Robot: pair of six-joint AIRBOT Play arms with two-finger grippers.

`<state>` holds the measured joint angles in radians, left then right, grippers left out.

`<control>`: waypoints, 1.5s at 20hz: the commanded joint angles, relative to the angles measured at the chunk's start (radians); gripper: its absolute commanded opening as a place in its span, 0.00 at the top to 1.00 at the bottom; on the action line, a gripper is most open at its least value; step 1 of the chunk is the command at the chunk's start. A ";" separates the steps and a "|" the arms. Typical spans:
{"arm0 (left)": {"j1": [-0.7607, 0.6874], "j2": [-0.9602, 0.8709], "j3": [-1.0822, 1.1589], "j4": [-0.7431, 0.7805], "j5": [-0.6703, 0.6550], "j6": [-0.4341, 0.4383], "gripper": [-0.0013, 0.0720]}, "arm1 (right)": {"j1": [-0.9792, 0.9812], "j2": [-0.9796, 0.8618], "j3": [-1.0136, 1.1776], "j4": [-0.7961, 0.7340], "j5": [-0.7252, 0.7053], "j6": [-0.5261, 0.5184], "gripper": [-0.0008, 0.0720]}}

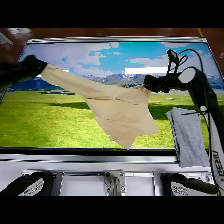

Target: Fold the shirts.

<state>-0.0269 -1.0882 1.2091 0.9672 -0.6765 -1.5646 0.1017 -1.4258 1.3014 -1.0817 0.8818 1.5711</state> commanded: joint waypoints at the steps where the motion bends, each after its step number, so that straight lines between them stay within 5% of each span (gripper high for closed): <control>1: -0.093 -0.212 -0.010 -0.034 0.111 0.000 0.93 | 0.015 -0.134 -0.005 0.037 -0.118 0.015 0.91; 3: -0.143 -0.324 -0.010 -0.034 0.095 -0.002 0.93 | 0.022 -0.175 -0.005 0.047 -0.114 0.015 0.89; 4: -0.158 -0.366 -0.010 -0.037 0.075 -0.005 0.92 | 0.020 -0.183 -0.005 0.062 -0.115 0.016 0.79; 5: -0.165 -0.398 -0.010 -0.063 0.050 -0.005 0.83 | 0.013 -0.181 -0.005 0.068 -0.119 0.019 0.47; 6: -0.161 -0.416 -0.010 -0.110 0.026 -0.005 0.68 | 0.003 -0.172 -0.005 0.083 -0.118 0.017 0.18; 9: -0.084 -0.399 0.020 -0.142 -0.101 0.004 0.00 | -0.063 -0.108 0.015 0.084 -0.026 -0.061 0.14; 13: 0.138 -0.364 0.131 0.011 -0.571 0.007 0.05 | -0.229 0.024 0.057 -0.224 0.325 -0.171 0.14; 15: 0.195 -0.355 0.112 0.052 -0.792 0.010 0.34 | -0.317 0.050 0.050 -0.338 0.476 -0.171 0.14; 16: 0.195 -0.347 0.077 0.047 -0.840 0.030 0.34 | -0.359 0.050 0.032 -0.325 0.529 -0.170 0.14; 17: 0.175 -0.332 0.018 0.024 -0.843 0.052 0.31 | -0.403 0.050 -0.004 -0.257 0.546 -0.170 0.14; 18: 0.142 -0.317 -0.052 -0.011 -0.816 0.060 0.10 | -0.436 0.050 -0.049 -0.175 0.547 -0.172 0.14; 19: 0.100 -0.311 -0.121 -0.051 -0.769 0.061 0.01 | -0.459 0.050 -0.103 -0.090 0.543 -0.192 0.14; 24: -0.156 -0.338 -0.367 -0.215 -0.463 0.119 0.01 | -0.465 0.050 -0.262 0.056 0.488 -0.253 0.14; 30: -0.321 -0.460 -0.372 -0.549 -0.308 0.281 0.02 | -0.465 0.050 -0.274 0.056 0.445 -0.254 0.14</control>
<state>-0.2741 -1.4986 0.8536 0.6018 -1.0863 -1.3689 -0.3611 -1.3766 1.0405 -1.0412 1.3445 1.3231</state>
